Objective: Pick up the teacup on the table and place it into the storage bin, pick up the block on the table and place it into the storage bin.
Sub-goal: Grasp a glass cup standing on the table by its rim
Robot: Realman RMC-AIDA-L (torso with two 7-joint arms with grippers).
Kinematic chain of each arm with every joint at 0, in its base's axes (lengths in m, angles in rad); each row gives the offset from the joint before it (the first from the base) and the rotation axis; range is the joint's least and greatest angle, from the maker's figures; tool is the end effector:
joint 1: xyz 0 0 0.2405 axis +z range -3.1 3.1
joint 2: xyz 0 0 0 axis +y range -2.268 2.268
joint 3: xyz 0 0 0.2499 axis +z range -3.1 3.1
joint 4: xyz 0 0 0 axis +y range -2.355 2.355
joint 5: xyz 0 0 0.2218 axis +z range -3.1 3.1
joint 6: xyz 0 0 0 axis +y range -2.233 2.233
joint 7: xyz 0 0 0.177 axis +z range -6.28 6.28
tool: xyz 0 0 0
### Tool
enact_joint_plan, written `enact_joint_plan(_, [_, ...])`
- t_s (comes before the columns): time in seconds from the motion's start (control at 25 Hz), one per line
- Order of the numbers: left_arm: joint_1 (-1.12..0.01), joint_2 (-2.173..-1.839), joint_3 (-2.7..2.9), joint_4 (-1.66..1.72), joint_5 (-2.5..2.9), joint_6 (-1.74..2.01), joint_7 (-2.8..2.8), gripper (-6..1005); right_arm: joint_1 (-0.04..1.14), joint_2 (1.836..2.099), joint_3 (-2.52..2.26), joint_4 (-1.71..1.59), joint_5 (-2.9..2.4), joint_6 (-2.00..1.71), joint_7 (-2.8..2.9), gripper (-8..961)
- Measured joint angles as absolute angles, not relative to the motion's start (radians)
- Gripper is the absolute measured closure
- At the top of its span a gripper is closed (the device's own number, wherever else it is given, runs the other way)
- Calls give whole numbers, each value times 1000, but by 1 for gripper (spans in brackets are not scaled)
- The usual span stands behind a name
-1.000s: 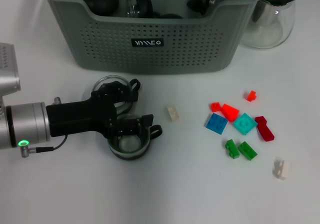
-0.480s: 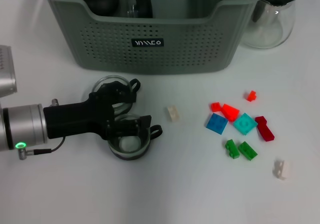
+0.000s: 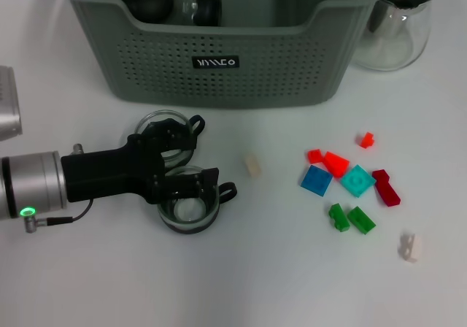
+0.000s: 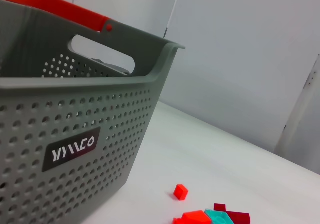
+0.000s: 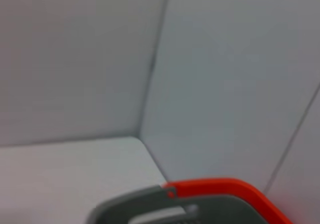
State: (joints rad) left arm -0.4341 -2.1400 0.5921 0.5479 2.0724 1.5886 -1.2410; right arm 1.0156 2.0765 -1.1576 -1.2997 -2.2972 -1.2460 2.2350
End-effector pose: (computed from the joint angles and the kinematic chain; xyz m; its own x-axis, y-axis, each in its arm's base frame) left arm -0.2780 0.2962 -0.0628 0.7297 0.4065 0.5499 0.5258 -0.8476 -0.0711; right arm -0.0340 0.4547 0.0146 0.9741 -0.0285 -0.2241 -0.1336 -0.8728 -0.4695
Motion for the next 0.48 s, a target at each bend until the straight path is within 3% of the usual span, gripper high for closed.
enact_joint_plan(0.28, [-434,-2139,592,548,2072,1600,-1241,173,908,2031,-1046,-1377,-1967,-1485,2137,96])
enact_joint_plan(0.48, [-434,-2135,591,550,2072,1613,-1241,173,856,2013,-986,-1365,-1849,-1647,2063,97])
